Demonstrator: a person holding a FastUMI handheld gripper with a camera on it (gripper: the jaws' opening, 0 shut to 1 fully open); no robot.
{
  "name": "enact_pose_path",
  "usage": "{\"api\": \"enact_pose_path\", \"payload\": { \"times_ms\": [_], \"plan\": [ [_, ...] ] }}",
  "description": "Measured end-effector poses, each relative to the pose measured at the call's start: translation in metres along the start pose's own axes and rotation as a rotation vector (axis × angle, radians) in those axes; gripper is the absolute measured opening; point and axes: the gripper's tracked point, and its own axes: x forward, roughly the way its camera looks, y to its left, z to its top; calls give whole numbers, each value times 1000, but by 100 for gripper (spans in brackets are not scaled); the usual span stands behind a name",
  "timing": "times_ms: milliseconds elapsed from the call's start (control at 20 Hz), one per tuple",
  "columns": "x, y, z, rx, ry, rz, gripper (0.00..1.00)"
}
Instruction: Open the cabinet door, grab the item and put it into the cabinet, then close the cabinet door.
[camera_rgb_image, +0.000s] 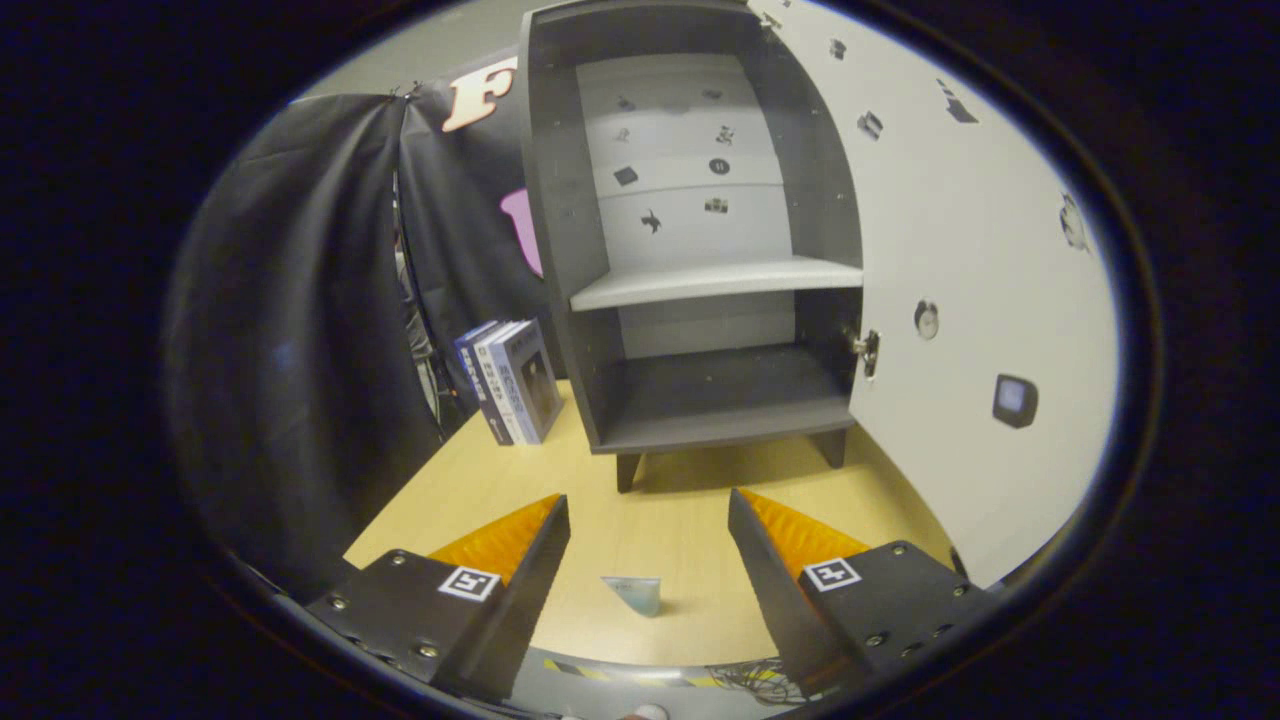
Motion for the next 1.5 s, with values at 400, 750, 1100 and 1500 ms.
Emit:
{"api": "enact_pose_path", "payload": {
  "times_ms": [400,750,1100,1500],
  "plan": [
    [64,6,-97,-9,174,-47,94],
    [83,-7,-142,63,198,-113,54],
    [70,-8,-89,61,129,-87,55],
    [43,-9,80,-7,-84,-57,54]
  ]
}}
